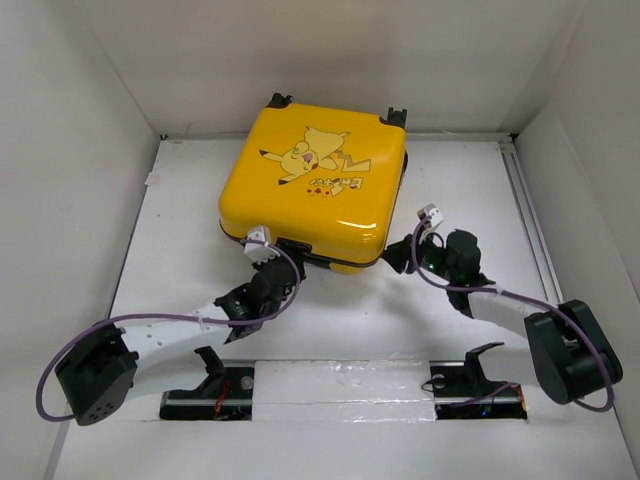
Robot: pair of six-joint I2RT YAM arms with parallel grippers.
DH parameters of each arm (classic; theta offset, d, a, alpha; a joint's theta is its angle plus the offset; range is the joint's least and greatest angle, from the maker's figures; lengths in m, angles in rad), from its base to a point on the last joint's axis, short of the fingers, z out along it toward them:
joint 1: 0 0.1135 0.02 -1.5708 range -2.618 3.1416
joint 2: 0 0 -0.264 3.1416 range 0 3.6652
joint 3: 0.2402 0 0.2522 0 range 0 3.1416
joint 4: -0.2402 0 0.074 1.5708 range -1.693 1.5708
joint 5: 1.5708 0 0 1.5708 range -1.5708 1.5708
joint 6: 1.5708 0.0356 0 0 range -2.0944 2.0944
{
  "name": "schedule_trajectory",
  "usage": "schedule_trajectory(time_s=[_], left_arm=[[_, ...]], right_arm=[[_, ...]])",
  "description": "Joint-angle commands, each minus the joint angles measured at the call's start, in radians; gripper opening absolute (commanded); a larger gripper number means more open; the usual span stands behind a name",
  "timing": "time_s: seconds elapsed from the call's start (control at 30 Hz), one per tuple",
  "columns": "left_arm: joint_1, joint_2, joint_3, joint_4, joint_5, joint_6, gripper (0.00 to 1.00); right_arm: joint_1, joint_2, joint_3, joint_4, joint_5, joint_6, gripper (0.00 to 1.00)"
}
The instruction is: Pack the luggage
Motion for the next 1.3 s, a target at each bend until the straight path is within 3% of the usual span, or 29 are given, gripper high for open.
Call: schedule_trajectory(time_s=[0.0, 0.07, 0.27, 0.47, 0.63, 0.73, 0.8, 0.93, 1.1, 1.27], left_arm=[[0.015, 0.0, 0.044, 0.061, 0.004, 0.063, 0.09], [0.015, 0.009, 0.054, 0.041, -0.011, 0.085, 0.09], [0.015, 0.032, 0.1, 0.027, -0.1, 0.123, 0.09], [0.015, 0.032, 0.1, 0.007, -0.085, 0.113, 0.09], [0.015, 0.03, 0.042, -0.048, -0.061, 0.062, 0.11], [-0.043, 0.03, 0.008, -0.084, -0.079, 0.025, 0.11], [-0.053, 0.03, -0.003, -0.084, -0.079, 0.011, 0.11], [-0.053, 0.03, -0.026, -0.096, -0.036, 0.001, 0.11], [-0.132, 0.007, -0.038, -0.072, -0.064, 0.001, 0.11], [-0.143, 0.036, -0.028, -0.016, -0.035, 0.01, 0.11]], right_arm=[[0.037, 0.027, 0.068, 0.045, 0.002, -0.1, 0.46], [0.047, 0.027, 0.099, 0.0, 0.038, -0.129, 0.46], [0.069, 0.061, 0.09, 0.132, 0.061, -0.15, 0.46], [0.069, 0.124, 0.099, 0.215, 0.034, -0.151, 0.46], [0.089, 0.145, 0.09, 0.293, 0.025, -0.131, 0.31], [0.098, 0.154, 0.076, 0.334, 0.035, -0.122, 0.24], [0.098, 0.144, 0.064, 0.345, 0.052, -0.111, 0.24], [0.107, 0.108, 0.045, 0.313, 0.11, -0.122, 0.39], [0.089, 0.105, 0.045, 0.368, 0.074, -0.133, 0.38], [0.089, 0.162, 0.065, 0.437, 0.015, -0.114, 0.32]])
